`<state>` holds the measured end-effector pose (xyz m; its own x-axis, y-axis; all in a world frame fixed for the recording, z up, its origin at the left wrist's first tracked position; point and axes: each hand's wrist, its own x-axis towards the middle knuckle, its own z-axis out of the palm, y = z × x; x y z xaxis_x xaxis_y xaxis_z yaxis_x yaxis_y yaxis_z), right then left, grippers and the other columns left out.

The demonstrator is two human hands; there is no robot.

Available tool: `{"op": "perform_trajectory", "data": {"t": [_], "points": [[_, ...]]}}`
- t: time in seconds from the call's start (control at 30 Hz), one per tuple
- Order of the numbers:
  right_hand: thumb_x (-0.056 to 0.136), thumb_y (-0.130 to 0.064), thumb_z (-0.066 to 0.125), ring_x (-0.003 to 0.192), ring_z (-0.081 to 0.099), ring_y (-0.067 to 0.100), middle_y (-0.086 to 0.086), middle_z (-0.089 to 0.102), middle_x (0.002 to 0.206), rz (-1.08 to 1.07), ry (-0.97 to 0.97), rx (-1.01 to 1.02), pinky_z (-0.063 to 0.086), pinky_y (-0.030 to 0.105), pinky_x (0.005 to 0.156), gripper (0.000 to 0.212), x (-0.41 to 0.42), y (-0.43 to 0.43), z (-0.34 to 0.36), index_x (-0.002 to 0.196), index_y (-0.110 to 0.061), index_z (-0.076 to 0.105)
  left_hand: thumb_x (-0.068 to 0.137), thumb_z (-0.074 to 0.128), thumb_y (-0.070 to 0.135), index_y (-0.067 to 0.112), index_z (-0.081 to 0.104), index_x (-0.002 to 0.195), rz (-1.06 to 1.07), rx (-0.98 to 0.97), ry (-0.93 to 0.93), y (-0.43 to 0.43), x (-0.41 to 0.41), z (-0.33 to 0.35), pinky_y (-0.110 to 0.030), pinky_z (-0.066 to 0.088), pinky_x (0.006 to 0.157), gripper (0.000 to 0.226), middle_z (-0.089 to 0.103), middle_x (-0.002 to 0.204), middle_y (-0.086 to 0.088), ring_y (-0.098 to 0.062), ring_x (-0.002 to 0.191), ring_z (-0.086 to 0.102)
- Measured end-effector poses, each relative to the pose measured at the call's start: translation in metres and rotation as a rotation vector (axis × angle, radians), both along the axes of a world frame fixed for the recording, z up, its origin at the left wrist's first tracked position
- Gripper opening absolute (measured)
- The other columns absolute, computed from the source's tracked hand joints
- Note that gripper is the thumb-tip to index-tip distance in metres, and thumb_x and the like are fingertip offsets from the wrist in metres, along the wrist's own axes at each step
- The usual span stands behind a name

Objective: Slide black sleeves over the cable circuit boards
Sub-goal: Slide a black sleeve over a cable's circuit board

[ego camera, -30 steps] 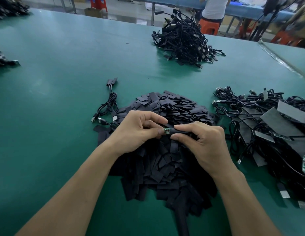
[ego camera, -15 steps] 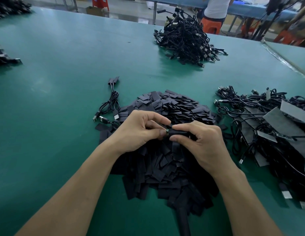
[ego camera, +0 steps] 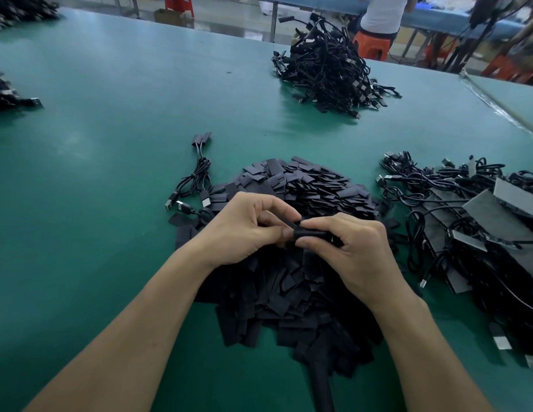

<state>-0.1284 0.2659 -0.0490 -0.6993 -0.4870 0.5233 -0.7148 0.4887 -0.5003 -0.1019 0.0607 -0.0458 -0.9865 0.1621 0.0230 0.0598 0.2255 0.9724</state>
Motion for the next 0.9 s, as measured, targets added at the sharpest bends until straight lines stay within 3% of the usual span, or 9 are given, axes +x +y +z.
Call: {"op": "perform_trajectory", "data": {"t": [0.17,0.33,0.7,0.83,0.9], "points": [[0.074,-0.028,0.086,0.075,0.061,-0.006,-0.017,0.067,0.087,-0.176,-0.082,-0.128,0.047,0.009,0.072,0.044,0.005,-0.005,-0.001,0.115,-0.023,0.072,0.088,0.070,-0.003,0.016,0.070,0.098,0.049,0.030,-0.003,0.002,-0.001,0.000,-0.016,0.053,0.071,0.021,0.076,0.072,-0.001,-0.008,0.065,0.067],[0.076,-0.022,0.085,0.076,0.066,-0.005,-0.019,0.069,0.079,-0.345,-0.073,-0.268,0.046,0.003,0.070,0.021,0.010,-0.010,0.000,0.096,-0.021,0.077,0.089,0.071,0.002,0.020,0.070,0.097,0.107,0.025,0.020,0.003,-0.001,-0.003,-0.025,0.057,0.078,0.020,0.077,0.076,-0.003,-0.011,0.068,0.071],[0.081,-0.023,0.080,0.078,0.066,-0.011,-0.027,0.066,0.080,-0.320,-0.191,-0.274,0.048,0.004,0.072,0.018,0.011,-0.013,-0.004,0.099,-0.019,0.079,0.089,0.069,-0.002,0.020,0.070,0.097,0.103,-0.004,0.056,0.004,-0.002,-0.006,-0.022,0.058,0.076,0.022,0.076,0.072,-0.004,-0.009,0.066,0.071],[0.082,-0.020,0.080,0.073,0.069,-0.001,-0.018,0.072,0.075,-0.298,-0.281,-0.374,0.055,0.016,0.069,0.013,0.007,-0.012,-0.004,0.086,-0.031,0.074,0.088,0.072,0.003,0.024,0.071,0.096,0.115,-0.030,0.100,0.005,-0.002,-0.006,-0.021,0.055,0.077,0.022,0.077,0.075,0.001,-0.007,0.071,0.071],[0.082,-0.017,0.079,0.069,0.070,0.005,-0.013,0.073,0.075,-0.285,-0.333,-0.472,0.056,0.022,0.068,0.016,0.005,-0.011,-0.003,0.081,-0.030,0.071,0.087,0.076,0.016,0.029,0.072,0.096,0.151,-0.141,0.197,0.007,-0.001,-0.005,-0.022,0.053,0.078,0.016,0.076,0.080,0.009,-0.003,0.077,0.071]]}}
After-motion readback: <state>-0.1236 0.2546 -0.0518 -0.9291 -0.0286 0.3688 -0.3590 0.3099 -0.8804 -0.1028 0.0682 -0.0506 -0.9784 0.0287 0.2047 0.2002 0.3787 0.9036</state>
